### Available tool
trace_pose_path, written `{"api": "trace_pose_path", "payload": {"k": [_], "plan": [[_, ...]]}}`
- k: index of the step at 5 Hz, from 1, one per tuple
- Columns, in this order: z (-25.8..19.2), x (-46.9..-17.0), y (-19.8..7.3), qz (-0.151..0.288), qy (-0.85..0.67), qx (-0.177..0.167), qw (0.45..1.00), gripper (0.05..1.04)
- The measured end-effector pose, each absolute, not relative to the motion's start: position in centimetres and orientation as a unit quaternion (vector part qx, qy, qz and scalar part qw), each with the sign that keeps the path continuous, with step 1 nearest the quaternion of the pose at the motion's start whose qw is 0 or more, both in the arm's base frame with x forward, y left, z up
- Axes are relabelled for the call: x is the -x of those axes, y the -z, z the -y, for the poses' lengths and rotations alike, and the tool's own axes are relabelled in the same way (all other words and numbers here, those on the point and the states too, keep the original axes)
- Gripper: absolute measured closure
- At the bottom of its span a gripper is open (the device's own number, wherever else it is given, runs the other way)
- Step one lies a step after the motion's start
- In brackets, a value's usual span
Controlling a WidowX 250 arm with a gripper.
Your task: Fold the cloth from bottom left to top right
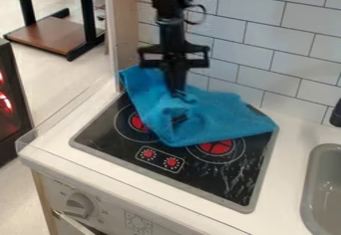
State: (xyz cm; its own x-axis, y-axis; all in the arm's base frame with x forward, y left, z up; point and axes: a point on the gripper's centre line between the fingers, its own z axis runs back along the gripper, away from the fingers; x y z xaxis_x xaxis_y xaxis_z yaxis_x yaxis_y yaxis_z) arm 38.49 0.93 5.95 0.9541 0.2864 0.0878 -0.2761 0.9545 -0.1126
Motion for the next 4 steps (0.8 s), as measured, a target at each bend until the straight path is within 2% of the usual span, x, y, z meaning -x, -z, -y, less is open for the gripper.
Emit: {"api": "trace_pose_path", "payload": {"k": [1, 3, 4], "plan": [[0.0, -39.3, -4.4, 0.055, -0.137, 0.030, 0.989, 1.033], [1.1, -40.4, -1.2, 0.043, -0.124, 0.015, 0.991, 1.022], [1.5, -40.5, -1.0, 0.047, -0.113, 0.010, 0.992, 0.943]]}}
